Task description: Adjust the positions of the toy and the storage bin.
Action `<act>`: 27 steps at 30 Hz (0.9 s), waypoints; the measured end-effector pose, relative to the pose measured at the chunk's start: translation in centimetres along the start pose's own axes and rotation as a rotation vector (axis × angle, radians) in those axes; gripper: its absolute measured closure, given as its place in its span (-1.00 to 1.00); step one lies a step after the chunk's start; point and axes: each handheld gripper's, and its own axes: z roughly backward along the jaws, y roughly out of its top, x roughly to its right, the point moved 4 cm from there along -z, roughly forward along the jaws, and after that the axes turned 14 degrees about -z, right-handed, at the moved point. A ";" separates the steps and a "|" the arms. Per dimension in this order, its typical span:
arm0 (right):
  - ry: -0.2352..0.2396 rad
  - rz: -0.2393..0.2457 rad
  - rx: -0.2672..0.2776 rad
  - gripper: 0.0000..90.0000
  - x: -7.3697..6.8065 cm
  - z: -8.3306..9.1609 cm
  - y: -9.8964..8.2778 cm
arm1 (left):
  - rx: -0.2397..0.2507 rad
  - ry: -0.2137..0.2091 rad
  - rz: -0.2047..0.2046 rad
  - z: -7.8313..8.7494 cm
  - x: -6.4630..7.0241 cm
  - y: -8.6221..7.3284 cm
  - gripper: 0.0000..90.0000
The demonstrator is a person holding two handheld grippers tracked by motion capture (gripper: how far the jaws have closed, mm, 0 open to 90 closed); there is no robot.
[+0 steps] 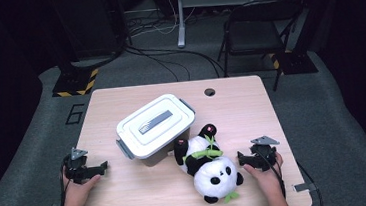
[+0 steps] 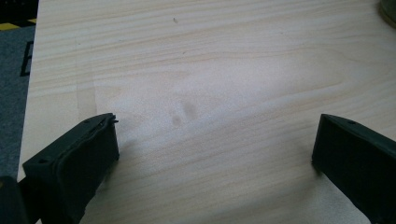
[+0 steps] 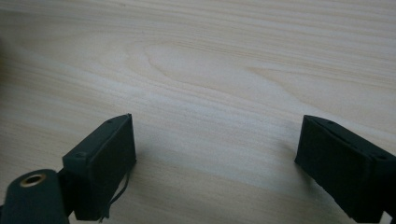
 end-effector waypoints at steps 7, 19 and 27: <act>0.001 0.002 -0.001 -0.75 0.0 0.0 0.0 | -0.002 -0.005 -0.003 0.0 0.0 0.1 -1.00; 0.008 0.015 0.002 -0.65 -0.1 0.2 -0.1 | -0.002 -0.007 -0.004 -0.1 0.0 0.1 -1.00; 0.006 0.009 -0.013 -0.57 -0.2 0.3 0.0 | -0.002 -0.007 -0.005 -0.1 0.0 0.1 -1.00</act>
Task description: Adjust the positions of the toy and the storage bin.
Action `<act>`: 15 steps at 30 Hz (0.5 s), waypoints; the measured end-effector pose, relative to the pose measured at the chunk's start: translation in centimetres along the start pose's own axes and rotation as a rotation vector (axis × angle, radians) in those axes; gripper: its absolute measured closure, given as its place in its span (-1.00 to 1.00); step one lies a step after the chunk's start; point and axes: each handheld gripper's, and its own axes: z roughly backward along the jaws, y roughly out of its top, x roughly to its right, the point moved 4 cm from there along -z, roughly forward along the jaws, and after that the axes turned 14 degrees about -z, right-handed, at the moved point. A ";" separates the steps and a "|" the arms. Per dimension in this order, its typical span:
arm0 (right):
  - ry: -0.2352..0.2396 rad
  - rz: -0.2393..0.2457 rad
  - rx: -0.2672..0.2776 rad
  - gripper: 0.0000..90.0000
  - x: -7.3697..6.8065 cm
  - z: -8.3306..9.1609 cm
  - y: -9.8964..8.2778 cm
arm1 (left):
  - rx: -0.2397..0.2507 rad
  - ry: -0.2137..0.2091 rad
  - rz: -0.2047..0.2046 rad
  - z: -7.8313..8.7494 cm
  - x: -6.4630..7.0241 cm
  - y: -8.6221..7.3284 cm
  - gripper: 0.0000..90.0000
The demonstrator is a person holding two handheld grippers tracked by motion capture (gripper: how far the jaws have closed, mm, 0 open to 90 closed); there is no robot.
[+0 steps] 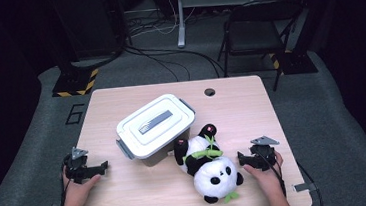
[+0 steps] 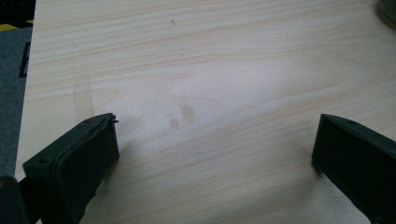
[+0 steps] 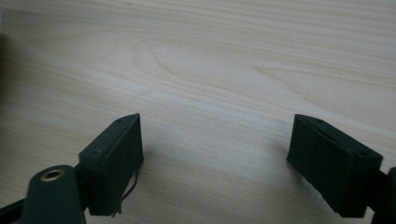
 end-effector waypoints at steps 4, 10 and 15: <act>0.024 -0.008 -0.017 -0.35 0.0 0.7 0.4 | 0.000 0.000 0.000 0.0 0.0 0.0 -1.00; 0.039 0.032 -0.029 -0.21 -0.3 1.8 0.8 | 0.000 0.000 0.000 0.0 0.0 0.0 -1.00; 0.085 0.069 -0.029 0.02 -1.0 3.0 1.1 | 0.000 0.000 0.001 0.0 0.0 0.0 -1.00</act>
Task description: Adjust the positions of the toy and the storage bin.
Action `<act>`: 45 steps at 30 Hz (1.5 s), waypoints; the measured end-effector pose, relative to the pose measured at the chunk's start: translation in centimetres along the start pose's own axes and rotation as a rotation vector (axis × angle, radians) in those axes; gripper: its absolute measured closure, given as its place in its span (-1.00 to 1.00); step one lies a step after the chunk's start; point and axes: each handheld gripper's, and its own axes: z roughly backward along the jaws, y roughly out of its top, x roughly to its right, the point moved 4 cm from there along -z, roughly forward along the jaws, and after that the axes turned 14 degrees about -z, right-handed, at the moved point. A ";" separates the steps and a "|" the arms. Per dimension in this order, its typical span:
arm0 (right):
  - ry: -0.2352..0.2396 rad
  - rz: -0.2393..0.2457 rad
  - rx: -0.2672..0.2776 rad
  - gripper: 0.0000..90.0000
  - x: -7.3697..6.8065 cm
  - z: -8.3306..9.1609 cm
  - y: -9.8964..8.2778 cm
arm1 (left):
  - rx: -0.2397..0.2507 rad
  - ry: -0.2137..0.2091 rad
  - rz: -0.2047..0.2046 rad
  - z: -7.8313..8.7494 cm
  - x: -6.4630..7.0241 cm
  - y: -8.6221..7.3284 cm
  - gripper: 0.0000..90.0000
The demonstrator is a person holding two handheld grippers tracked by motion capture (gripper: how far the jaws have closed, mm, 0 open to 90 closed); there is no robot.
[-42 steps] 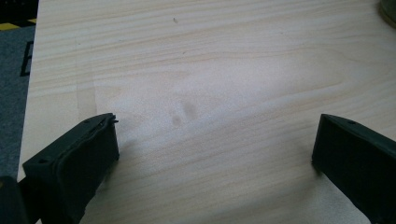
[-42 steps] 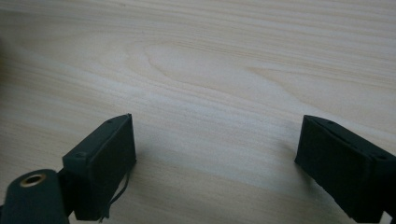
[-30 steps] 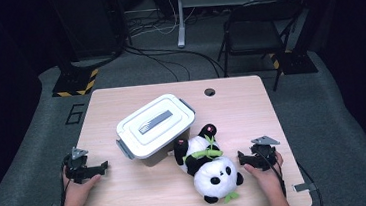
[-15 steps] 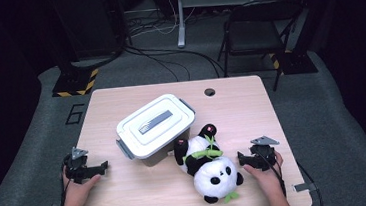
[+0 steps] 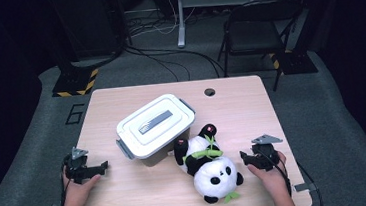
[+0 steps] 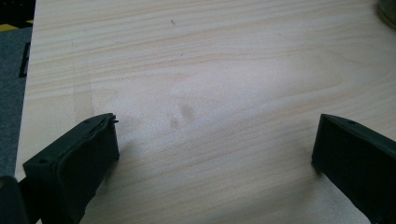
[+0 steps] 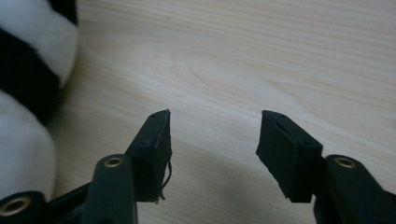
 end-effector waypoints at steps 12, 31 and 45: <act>0.135 0.048 0.025 0.13 -1.8 2.6 1.2 | 0.000 0.001 -0.001 0.0 0.0 0.0 -1.00; 0.292 0.172 0.063 0.17 -6.2 6.2 4.8 | 0.002 -0.001 0.001 0.0 0.1 0.0 -1.00; 0.446 0.279 0.064 0.12 -11.1 5.6 6.2 | 0.003 -0.004 0.003 0.0 0.1 0.0 -1.00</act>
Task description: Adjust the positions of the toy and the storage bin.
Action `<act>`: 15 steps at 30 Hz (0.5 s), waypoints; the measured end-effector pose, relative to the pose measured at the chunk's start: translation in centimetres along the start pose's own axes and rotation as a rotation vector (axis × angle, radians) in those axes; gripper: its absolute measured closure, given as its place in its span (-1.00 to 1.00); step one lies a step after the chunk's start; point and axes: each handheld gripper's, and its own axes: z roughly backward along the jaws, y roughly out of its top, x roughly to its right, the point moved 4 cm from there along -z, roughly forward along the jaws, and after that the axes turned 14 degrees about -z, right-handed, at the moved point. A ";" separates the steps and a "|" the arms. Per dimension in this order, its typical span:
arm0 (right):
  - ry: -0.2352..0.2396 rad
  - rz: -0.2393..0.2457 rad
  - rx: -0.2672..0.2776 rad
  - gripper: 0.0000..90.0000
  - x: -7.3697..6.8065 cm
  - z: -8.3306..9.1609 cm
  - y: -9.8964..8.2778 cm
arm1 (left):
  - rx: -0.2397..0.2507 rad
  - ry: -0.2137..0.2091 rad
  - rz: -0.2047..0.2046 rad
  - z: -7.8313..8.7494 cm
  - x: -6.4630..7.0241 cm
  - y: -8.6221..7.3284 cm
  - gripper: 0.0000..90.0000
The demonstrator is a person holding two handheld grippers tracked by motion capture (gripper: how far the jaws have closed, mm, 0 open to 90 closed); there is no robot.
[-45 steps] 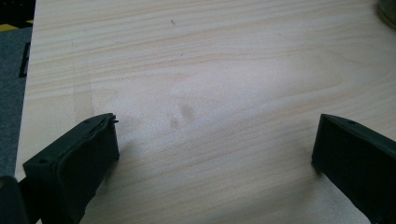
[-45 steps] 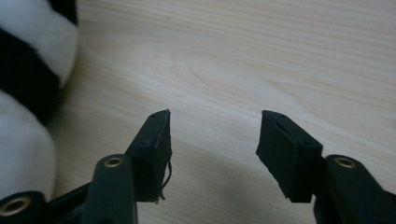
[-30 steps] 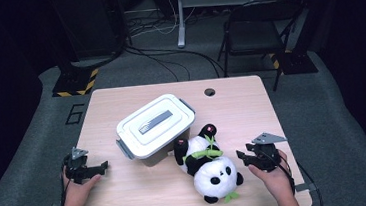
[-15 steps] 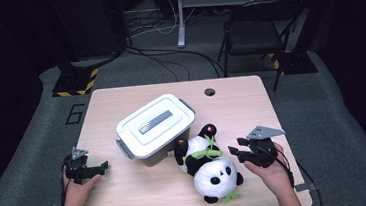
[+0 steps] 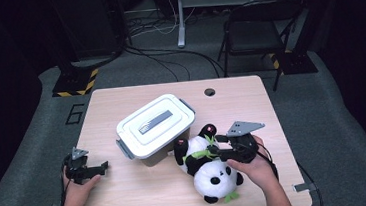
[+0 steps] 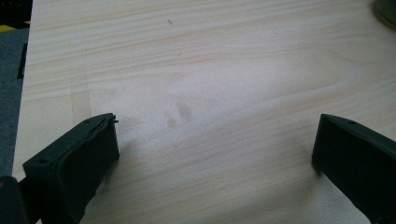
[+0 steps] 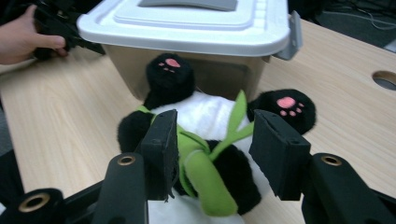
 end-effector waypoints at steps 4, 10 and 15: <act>0.010 0.025 0.003 0.10 -0.3 -0.3 -0.1 | 0.000 0.000 -0.001 0.0 0.0 0.0 -1.00; 0.029 0.031 0.011 0.06 -0.5 -1.0 0.0 | -0.002 -0.001 -0.008 0.0 0.0 0.0 -1.00; 0.037 0.043 -0.002 0.02 -0.4 -1.9 -0.2 | 0.003 -0.003 -0.009 0.0 0.1 0.0 -1.00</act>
